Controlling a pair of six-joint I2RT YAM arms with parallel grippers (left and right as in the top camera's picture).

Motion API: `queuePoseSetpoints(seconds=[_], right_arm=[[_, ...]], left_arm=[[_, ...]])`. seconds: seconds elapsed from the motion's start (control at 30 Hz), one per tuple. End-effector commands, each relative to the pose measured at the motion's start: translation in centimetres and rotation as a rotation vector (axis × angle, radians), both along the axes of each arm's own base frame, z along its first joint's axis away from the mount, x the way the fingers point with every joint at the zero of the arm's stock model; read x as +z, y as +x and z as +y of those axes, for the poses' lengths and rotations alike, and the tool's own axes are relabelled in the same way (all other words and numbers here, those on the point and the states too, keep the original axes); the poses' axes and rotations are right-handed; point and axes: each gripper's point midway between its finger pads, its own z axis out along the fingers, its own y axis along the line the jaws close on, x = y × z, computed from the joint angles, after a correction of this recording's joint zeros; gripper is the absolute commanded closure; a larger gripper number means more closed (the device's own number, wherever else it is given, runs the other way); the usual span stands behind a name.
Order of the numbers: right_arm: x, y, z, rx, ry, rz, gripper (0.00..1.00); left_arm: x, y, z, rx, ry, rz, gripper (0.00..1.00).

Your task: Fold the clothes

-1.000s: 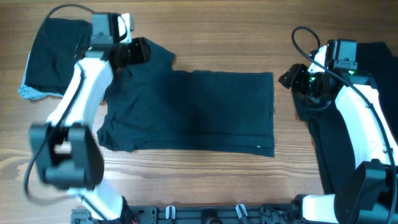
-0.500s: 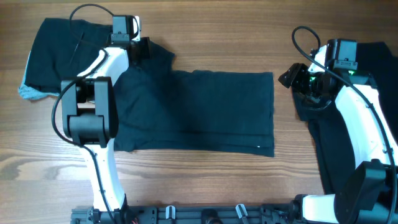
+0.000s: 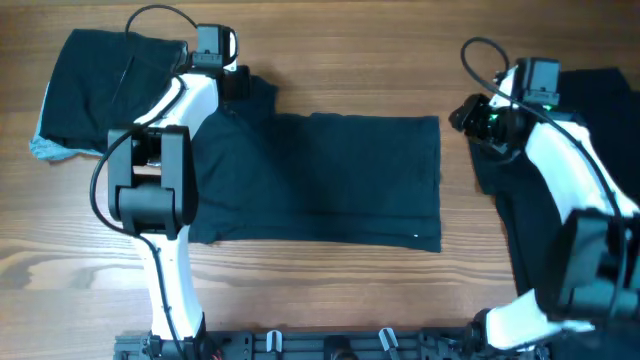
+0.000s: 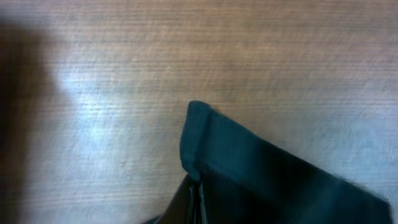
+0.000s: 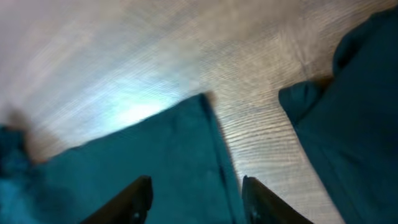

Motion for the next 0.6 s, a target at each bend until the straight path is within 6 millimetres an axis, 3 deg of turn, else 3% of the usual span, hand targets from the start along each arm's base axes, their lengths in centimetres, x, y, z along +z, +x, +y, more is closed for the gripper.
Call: queuePoseSetpoints(seconds=[0.0, 0.17, 0.37, 0.47, 0.57], right_arm=[[-4.3, 0.6, 0.9, 0.063, -0.011, 0.052, 0.53], [-6.0, 2.0, 1.9, 0.104, 0.007, 0.016, 0.47], [-8.4, 3.1, 3.7, 0.143, -0.018, 0.001, 0.44], [-8.5, 3.5, 4.4, 0.160, -0.026, -0.016, 0.55], [-8.9, 3.7, 2.6, 0.114, -0.119, -0.007, 0.83]], left_arm=[[3.7, -0.3, 0.7, 0.021, 0.018, -0.037, 0.96], [6.4, -1.1, 0.8, 0.020, 0.017, -0.045, 0.96], [7.7, -2.1, 0.8, 0.020, 0.018, -0.030, 0.96], [9.2, -2.2, 0.9, 0.020, 0.016, -0.053, 0.96], [10.4, -2.2, 0.9, 0.021, 0.013, -0.076, 0.96]])
